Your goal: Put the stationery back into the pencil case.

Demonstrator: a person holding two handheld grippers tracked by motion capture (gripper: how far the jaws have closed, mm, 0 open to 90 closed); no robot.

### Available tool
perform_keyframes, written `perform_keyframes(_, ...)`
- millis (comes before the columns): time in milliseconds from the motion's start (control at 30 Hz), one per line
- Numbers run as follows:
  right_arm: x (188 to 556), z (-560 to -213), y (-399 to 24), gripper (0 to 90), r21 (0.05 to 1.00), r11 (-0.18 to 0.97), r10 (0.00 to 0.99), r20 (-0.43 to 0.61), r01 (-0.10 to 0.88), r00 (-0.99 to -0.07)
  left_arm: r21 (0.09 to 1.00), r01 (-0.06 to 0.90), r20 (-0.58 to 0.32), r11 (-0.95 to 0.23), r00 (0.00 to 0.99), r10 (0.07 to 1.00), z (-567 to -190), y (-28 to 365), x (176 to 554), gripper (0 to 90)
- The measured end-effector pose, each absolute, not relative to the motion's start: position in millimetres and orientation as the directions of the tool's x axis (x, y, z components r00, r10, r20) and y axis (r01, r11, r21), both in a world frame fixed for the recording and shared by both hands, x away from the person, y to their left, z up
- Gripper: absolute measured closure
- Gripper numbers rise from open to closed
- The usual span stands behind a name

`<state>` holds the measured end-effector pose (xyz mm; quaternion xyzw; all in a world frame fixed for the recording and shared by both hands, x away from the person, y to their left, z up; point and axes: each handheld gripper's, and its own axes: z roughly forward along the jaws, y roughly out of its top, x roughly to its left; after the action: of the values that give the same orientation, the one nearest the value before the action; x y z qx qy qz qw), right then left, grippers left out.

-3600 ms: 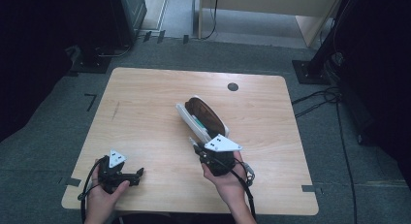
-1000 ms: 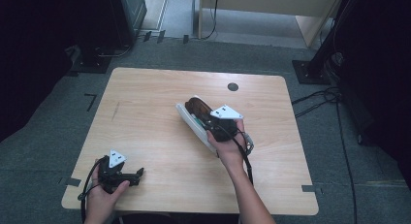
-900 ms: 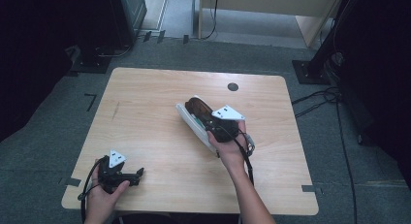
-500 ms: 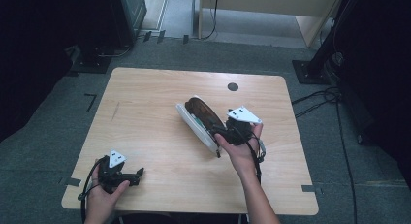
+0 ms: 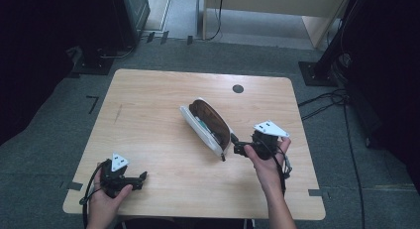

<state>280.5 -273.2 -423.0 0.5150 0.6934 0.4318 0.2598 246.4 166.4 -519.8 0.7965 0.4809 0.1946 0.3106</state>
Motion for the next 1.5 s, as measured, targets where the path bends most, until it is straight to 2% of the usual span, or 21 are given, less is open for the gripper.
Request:
perform_keyframes(567,259,-462,-322,0.0,0.82,0.088,0.964,0.073,0.565,-0.257,0.682,0.645,0.012,-0.345,0.462,0.887,-520,166,246,0.0)
perform_keyframes(1233,227,-506,-354,0.0,0.747,0.075,0.977,0.077,0.661,-0.198,0.682,0.645,0.012,-0.345,0.462,0.887,-520,166,246,0.0)
perform_keyframes(1500,216,-520,-364,0.0,0.713,0.096,0.982,0.045,0.695,-0.182,0.682,0.645,0.012,-0.345,0.462,0.887,-520,166,246,0.0)
